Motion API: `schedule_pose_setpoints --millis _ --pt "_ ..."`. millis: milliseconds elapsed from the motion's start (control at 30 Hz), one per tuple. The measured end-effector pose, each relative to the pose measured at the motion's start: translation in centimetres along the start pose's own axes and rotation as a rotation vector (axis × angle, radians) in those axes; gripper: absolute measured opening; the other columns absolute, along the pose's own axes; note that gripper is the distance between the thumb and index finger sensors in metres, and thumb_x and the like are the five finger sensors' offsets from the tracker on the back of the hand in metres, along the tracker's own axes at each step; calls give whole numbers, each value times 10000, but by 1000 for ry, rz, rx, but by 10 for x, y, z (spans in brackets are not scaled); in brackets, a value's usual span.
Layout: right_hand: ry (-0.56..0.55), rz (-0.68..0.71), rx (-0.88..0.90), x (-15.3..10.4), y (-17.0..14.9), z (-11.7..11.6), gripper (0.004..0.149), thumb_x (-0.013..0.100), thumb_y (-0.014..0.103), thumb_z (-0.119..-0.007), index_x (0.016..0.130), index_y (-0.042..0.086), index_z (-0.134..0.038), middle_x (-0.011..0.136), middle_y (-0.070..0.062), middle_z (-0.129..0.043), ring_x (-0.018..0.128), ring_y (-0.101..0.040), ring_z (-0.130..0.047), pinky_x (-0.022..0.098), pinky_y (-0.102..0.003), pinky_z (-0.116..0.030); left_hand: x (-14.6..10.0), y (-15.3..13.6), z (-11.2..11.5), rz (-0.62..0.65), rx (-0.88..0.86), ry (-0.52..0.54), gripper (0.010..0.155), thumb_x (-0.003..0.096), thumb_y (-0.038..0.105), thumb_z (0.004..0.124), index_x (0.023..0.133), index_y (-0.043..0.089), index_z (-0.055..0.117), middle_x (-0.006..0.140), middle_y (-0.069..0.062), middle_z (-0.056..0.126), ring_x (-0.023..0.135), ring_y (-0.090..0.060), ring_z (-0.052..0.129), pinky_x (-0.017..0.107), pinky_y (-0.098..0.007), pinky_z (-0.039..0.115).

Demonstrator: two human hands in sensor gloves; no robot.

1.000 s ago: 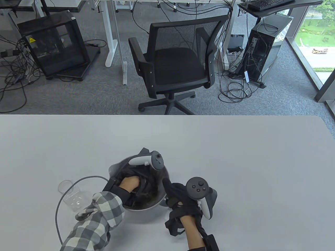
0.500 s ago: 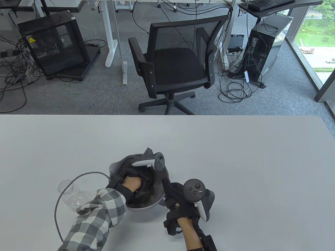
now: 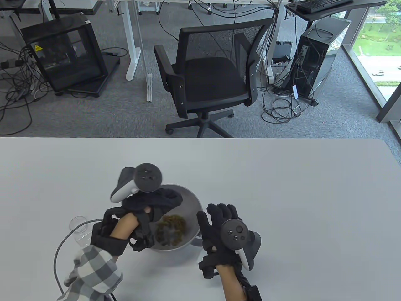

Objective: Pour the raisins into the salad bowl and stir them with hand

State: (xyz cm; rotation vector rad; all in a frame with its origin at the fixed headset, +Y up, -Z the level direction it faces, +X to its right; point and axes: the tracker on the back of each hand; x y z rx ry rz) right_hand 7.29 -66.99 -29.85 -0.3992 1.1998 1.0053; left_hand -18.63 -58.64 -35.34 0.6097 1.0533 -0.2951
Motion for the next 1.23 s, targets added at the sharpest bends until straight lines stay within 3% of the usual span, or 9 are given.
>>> schedule_pose_setpoints --millis 67,133,167,267,367,467,633,867,1233 --pt "-76 141 -17 -4 24 29 737 543 640 -586 1084 149 -496 1137 -277 -424 1010 -547 -339 575 -825 -316 -37 7 -9 119 -215 172 626 507 447 734 1015 105 604 1008 -272 663 818 -522 780 606 -722 638" --pt "-98 253 76 -12 45 57 790 541 639 -631 1131 167 -402 1168 -297 -304 1011 -578 -266 543 -858 -257 -73 6 -6 136 -257 94 928 514 544 733 1065 130 111 1113 -294 166 983 -578 454 631 -841 440" --pt "-93 283 125 -17 55 69 833 534 626 -671 1147 162 -350 1172 -309 -220 1008 -595 -199 531 -874 -214 -91 3 -2 76 -213 28 991 515 569 732 1045 152 6 1099 -285 6 1003 -635 294 616 -900 318" --pt "29 320 72 -21 60 84 930 531 677 -651 1154 196 -155 1155 -288 -30 997 -620 -104 522 -882 -202 -127 -16 16 13 18 -1 1042 519 624 696 1012 171 -103 1057 -284 -120 1004 -652 214 596 -907 324" --pt "259 300 121 -20 43 71 989 530 703 -625 1123 205 -9 1120 -259 97 976 -622 -7 522 -879 -162 -146 -47 32 -6 -34 92 1041 517 600 714 1014 173 -96 1051 -277 -135 1006 -642 191 604 -903 287" --pt "413 190 231 -21 8 39 1008 525 716 -600 1085 203 62 1091 -254 145 963 -615 19 519 -875 -153 -149 -78 52 -9 -86 125 1038 526 589 707 1003 158 -108 1036 -285 -145 1000 -630 195 609 -887 278" --pt "682 -171 381 -31 -56 -28 1048 517 684 -637 1052 125 71 1072 -275 106 953 -610 -41 515 -861 -185 -147 -111 80 -172 -158 -33 1050 530 597 690 985 128 -132 1017 -305 -152 993 -629 219 606 -878 303" --pt "669 -204 546 -30 -65 -23 1047 520 691 -616 1046 98 69 1068 -280 99 951 -596 -39 523 -850 -178 -148 -120 84 -207 -152 -53 1045 534 585 690 980 117 -132 1015 -306 -147 991 -628 227 612 -869 307" --pt "650 -180 482 -25 -62 -22 1040 524 692 -608 1051 90 57 1068 -286 93 962 -579 -53 541 -840 -190 -144 -122 86 -212 -163 -80 1042 532 570 704 986 117 -117 1021 -304 -136 992 -625 232 618 -863 306"
Point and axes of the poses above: the tracker on the back of each hand, its own y axis roughly to the thumb side, its own x axis roughly from the wrist to the fingertips, z = x × y
